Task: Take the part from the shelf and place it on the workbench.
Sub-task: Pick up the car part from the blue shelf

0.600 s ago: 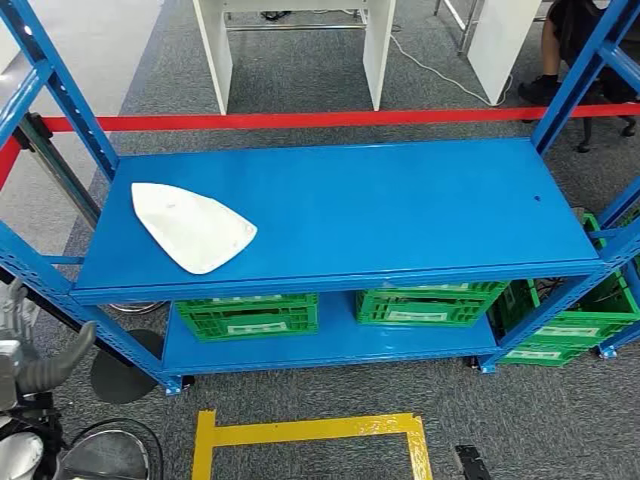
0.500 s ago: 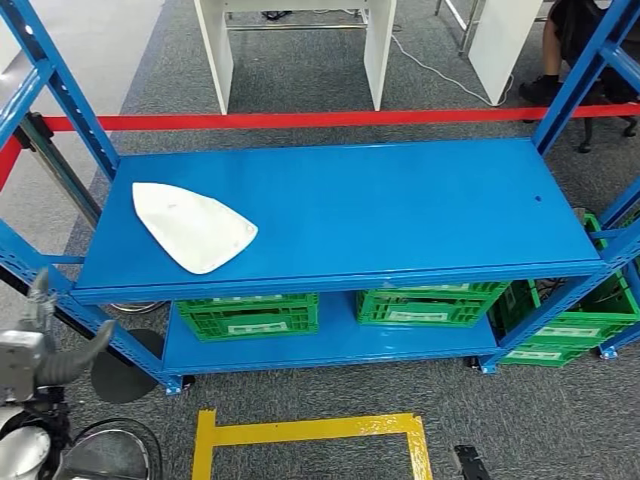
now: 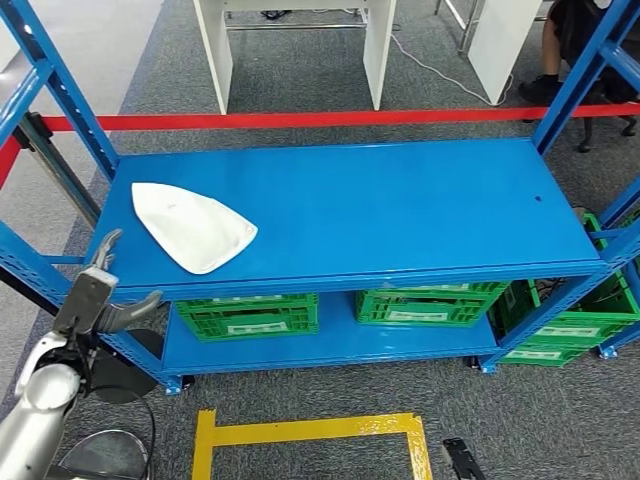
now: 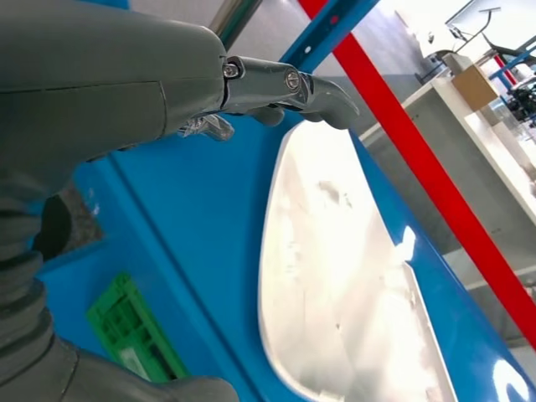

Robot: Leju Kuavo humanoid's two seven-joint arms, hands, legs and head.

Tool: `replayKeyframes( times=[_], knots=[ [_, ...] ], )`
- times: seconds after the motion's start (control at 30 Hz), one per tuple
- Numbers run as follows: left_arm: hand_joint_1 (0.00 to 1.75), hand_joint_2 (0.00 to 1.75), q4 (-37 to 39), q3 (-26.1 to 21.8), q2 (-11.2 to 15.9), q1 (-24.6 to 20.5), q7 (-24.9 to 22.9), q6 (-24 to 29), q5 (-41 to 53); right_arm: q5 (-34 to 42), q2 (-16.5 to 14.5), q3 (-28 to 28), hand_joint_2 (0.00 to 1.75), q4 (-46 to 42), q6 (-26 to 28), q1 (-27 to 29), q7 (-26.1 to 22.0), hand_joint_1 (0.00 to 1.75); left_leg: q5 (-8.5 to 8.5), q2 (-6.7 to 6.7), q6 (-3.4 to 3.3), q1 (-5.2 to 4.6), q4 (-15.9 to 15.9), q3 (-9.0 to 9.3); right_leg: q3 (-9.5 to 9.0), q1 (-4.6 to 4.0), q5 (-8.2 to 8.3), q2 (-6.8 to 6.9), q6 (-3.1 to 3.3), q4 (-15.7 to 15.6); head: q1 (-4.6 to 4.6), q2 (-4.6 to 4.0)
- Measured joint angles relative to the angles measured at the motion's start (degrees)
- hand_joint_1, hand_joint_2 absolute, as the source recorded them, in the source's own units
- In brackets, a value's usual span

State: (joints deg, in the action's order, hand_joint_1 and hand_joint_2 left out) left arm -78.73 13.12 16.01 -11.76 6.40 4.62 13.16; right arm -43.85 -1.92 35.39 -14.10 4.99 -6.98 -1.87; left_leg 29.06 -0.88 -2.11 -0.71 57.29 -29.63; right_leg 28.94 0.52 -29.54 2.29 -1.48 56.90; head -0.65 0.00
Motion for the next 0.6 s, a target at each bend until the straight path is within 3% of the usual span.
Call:
replayKeyframes(
  times=[0.6],
  knots=[
    [0.0,1.75,7.4,5.3,-0.8,-9.0,-1.8,0.5,4.3,-0.9,0.0,-1.8,1.75,0.0,-0.7,-0.4,0.9,0.0,0.0,0.0,0.0,0.0,0.0,-0.02,0.03,0.0,0.01,0.0,0.0,0.0,-0.01,0.0]
  ],
)
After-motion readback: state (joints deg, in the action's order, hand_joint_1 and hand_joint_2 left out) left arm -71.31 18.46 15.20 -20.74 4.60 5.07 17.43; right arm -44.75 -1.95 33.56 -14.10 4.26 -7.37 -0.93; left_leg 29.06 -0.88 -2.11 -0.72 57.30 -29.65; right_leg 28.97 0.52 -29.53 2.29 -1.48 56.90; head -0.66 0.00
